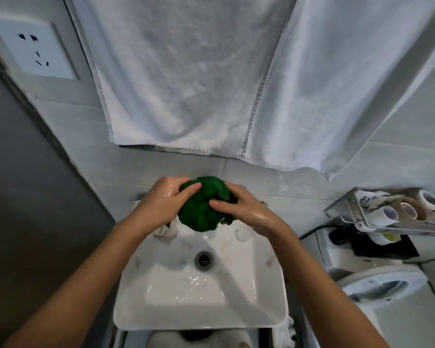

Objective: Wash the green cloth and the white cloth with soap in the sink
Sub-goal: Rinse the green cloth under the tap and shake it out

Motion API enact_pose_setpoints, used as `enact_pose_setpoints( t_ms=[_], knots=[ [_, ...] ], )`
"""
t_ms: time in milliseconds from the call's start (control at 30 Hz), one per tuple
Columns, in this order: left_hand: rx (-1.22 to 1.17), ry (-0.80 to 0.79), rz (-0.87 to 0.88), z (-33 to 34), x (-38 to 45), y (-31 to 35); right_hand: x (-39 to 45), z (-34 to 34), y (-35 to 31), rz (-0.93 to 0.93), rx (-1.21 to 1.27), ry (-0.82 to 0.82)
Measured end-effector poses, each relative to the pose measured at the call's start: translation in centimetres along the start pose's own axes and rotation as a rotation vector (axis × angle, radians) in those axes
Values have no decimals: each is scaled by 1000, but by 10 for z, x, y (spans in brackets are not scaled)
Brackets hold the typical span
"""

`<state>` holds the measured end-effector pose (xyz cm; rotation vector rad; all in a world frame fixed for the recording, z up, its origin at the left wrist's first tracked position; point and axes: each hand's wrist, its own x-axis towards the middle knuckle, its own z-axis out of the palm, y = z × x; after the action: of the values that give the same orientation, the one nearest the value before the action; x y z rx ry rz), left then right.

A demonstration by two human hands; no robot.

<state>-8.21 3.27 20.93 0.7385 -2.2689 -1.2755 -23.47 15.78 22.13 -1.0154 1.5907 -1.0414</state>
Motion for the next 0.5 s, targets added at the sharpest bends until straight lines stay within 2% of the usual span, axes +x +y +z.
enact_pose_setpoints(
  t_ms=[100,133,300,433,500],
  knots=[
    [248,13,116,-28,9,25,2,-12,-16,-72,-349,242],
    [292,42,163,-38,11,33,-1,-17,-21,-106,-375,306],
    [365,190,305,-93,19,74,-20,-40,-65,-377,-189,508],
    [378,195,327,-117,30,100,-20,-52,-96,-449,-204,563],
    [392,200,323,-128,34,110,-21,-59,-108,-499,-291,595]
  ],
)
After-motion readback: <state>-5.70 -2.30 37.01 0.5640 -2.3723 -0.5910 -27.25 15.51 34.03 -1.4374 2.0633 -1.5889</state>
